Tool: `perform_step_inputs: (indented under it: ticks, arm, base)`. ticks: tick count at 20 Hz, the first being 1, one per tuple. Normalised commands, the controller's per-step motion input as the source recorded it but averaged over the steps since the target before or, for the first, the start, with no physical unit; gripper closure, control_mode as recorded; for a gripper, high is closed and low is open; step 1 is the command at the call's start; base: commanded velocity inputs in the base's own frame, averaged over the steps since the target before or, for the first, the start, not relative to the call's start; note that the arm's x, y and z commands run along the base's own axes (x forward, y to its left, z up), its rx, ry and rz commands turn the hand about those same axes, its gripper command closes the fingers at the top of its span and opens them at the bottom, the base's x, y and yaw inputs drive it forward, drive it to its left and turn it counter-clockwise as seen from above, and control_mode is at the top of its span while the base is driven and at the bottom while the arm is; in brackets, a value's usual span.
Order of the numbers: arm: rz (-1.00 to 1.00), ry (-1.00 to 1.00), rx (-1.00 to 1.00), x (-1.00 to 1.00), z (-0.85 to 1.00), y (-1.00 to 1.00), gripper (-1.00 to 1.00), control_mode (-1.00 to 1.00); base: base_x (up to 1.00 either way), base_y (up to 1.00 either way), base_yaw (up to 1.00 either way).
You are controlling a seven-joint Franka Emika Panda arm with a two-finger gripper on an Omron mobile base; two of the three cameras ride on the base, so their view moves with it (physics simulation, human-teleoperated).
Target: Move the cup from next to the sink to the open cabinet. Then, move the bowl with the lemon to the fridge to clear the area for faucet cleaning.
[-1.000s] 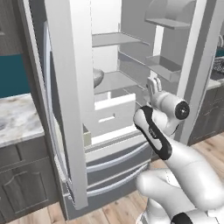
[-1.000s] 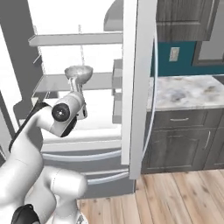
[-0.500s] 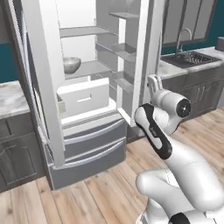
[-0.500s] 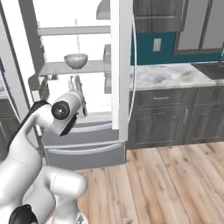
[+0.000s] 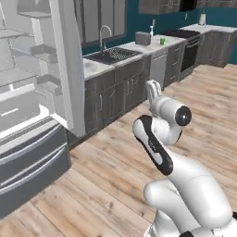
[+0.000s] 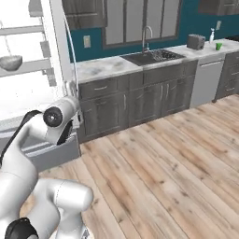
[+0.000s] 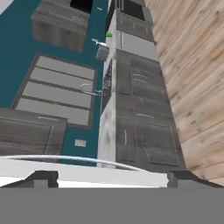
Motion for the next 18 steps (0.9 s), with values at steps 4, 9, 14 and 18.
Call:
perform_step_inputs:
  ticks: [4, 9, 14, 18]
  arm:
    - [0.0, 0.0, 0.0, 0.0, 0.0, 0.0, -1.0, 1.0]
    - [0.0, 0.0, 0.0, 0.0, 0.0, 0.0, -1.0, 1.0]
    - [0.0, 0.0, 0.0, 0.0, 0.0, 0.0, -1.0, 1.0]
    - [0.0, 0.0, 0.0, 0.0, 0.0, 0.0, -1.0, 1.0]
  base:
    - [0.42, -0.79, -0.68]
    - [0.98, -0.77, -0.15]
    - [1.0, -0.31, 0.0]
    - [1.0, -0.14, 0.0]
